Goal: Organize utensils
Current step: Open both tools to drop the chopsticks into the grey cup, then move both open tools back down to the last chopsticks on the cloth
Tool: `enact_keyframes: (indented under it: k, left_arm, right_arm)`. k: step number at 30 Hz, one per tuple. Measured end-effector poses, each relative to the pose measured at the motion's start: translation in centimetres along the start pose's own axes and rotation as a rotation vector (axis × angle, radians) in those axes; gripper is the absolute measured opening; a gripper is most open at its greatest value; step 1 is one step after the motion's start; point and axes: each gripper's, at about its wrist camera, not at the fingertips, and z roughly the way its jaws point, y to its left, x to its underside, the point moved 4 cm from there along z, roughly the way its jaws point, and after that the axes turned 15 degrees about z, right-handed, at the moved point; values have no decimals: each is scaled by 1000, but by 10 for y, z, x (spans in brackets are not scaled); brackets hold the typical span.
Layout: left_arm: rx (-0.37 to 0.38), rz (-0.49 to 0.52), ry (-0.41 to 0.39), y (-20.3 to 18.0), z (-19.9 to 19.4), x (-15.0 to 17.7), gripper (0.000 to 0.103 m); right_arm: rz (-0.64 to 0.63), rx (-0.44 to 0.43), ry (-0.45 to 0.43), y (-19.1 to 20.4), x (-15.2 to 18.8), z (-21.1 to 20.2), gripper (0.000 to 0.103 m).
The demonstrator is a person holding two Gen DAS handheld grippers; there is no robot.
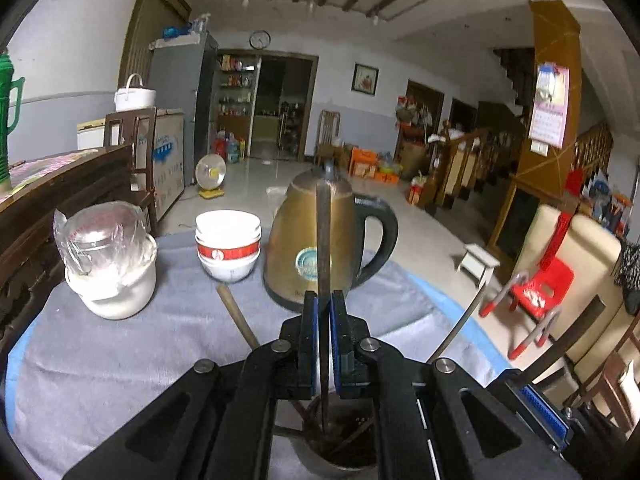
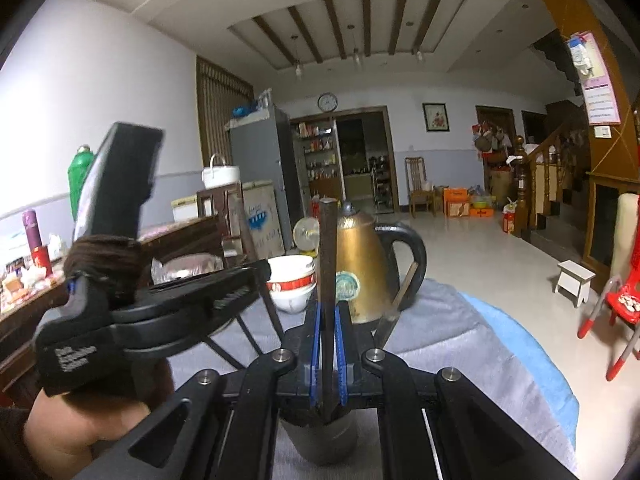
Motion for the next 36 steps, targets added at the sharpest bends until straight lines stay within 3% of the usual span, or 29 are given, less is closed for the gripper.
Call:
enact_keyframes:
  k: [2, 5, 6, 8, 9, 15, 19, 23, 26, 31, 36]
  left_arm:
    - [18, -10, 4, 2, -6, -1, 19]
    - [23, -38, -47, 11, -34, -10, 53]
    - [13, -49, -77, 16, -49, -14, 62]
    - [-4, -67, -118, 26, -73, -20, 72]
    - [-20, -80, -141, 34, -88, -22, 74]
    - [-140, -165, -211, 86, -153, -6, 89]
    - [-216, -225, -123, 122, -162, 39, 94]
    - [-244, -289, 69, 143, -146, 107, 94]
    - [-257, -319, 204, 146, -131, 155, 94]
    - [-266, -298, 333, 135, -117, 205, 94]
    - [-244, -248, 405, 117, -108, 223, 94]
  right_arm:
    - [-6, 16, 32, 0, 3, 5, 9]
    - [-8, 58, 30, -2, -2, 4, 12]
    - [-9, 64, 21, -3, -3, -1, 20]
    - [-8, 58, -14, 0, -11, -13, 52]
    - [-5, 53, -34, 0, -14, -20, 77]
    - [28, 49, -153, 4, -33, -76, 78]
    - [54, 17, -148, 7, -20, -104, 79]
    - [14, 20, -29, 10, 19, -100, 79]
    - [21, 45, 126, 5, 56, -79, 79]
    - [-13, 112, 367, -12, 119, -39, 79]
    - [-6, 157, 468, -31, 149, -23, 79]
